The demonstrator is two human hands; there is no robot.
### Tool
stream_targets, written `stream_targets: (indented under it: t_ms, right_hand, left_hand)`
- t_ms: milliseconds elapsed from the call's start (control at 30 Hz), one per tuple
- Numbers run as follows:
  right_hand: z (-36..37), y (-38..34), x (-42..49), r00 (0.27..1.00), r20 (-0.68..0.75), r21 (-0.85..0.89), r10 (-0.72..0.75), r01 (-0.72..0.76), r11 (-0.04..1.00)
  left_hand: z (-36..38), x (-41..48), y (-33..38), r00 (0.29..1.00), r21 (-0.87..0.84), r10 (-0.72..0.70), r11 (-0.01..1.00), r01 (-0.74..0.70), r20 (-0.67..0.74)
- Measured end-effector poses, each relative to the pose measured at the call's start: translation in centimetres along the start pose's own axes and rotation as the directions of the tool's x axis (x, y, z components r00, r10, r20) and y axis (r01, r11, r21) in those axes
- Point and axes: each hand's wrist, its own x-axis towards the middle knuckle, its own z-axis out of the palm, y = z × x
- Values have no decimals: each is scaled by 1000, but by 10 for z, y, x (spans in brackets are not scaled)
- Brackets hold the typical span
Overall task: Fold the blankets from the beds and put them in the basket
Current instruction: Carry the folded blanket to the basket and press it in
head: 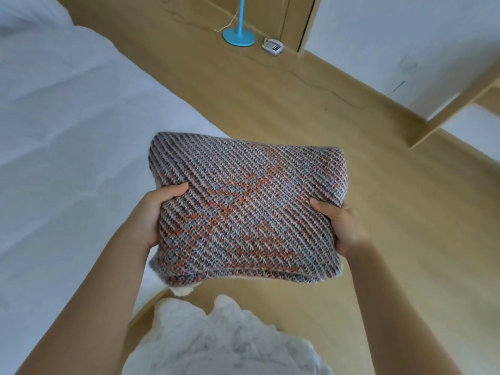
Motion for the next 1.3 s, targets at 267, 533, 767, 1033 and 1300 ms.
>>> stream_targets:
  t_ms: [267,533,767,1033,1300]
  right_hand:
    - [-200,-15,-65,966,-255,94,-49,76,993]
    - [-342,-13,-130,858,-510,186,-59,177,966]
    - [-419,12,-170,710,-704,307,15,286,908]
    - [-508,11,-181,508,-853,358,121,400,843]
    - [-586,7,-190,294,-923,370,248,498,784]
  left_hand:
    - [185,6,-80,969,162,-89,985,52,231]
    - [341,11,-144,889,388,-223,920,57,399]
    - [457,26,-196,752,580,-387,815,7,534]
    - [607,61,-258,567,710,-572,703,-32,592]
    - [756,73,-314,347,816,-746,565,-124,569]
